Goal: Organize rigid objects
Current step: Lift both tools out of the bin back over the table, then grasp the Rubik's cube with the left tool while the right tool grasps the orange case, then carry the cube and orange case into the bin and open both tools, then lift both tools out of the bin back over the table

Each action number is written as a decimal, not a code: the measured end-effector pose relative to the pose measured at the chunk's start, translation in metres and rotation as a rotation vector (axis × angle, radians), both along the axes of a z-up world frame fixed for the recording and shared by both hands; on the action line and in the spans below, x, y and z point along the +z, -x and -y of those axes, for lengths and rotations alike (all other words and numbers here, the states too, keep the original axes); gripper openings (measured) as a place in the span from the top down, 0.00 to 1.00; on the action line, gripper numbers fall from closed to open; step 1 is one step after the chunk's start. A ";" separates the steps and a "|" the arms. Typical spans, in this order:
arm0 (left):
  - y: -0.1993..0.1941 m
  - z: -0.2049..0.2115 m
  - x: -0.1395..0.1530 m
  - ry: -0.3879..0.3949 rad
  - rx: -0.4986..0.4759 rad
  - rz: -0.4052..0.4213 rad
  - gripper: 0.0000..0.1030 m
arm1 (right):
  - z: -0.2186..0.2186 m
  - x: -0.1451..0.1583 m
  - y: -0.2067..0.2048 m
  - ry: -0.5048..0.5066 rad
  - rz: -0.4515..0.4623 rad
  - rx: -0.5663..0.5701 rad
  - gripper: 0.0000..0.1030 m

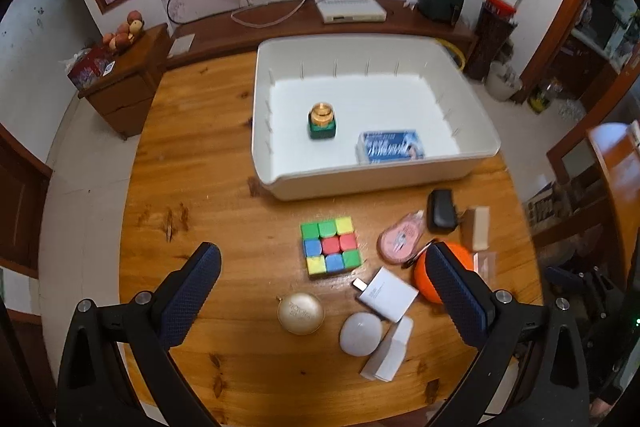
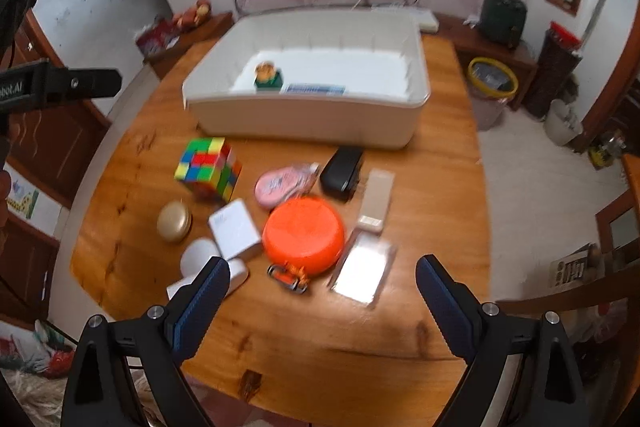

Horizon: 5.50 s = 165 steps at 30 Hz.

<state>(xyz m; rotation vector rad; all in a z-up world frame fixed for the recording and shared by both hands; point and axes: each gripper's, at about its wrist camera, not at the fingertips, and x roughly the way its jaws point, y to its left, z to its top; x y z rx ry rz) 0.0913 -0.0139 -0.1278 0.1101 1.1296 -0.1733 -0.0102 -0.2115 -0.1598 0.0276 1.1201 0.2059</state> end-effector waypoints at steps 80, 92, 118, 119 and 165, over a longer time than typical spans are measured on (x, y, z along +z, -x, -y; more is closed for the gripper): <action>-0.085 0.008 0.013 -0.019 -0.020 -0.172 0.42 | -0.042 0.027 -0.104 0.030 0.025 -0.041 0.21; -0.190 0.038 0.027 -0.058 -0.112 -0.016 0.41 | -0.020 0.073 -0.236 0.091 0.173 -0.193 0.21; -0.271 0.045 -0.144 -0.082 -0.029 -0.322 0.41 | -0.017 -0.102 -0.331 0.159 -0.262 -0.281 0.21; -0.269 0.046 -0.146 -0.084 -0.029 -0.326 0.41 | -0.016 -0.103 -0.331 0.148 -0.273 -0.283 0.21; -0.161 -0.004 -0.009 0.052 0.082 -0.102 0.01 | 0.007 0.029 -0.220 -0.145 -0.089 -0.156 0.00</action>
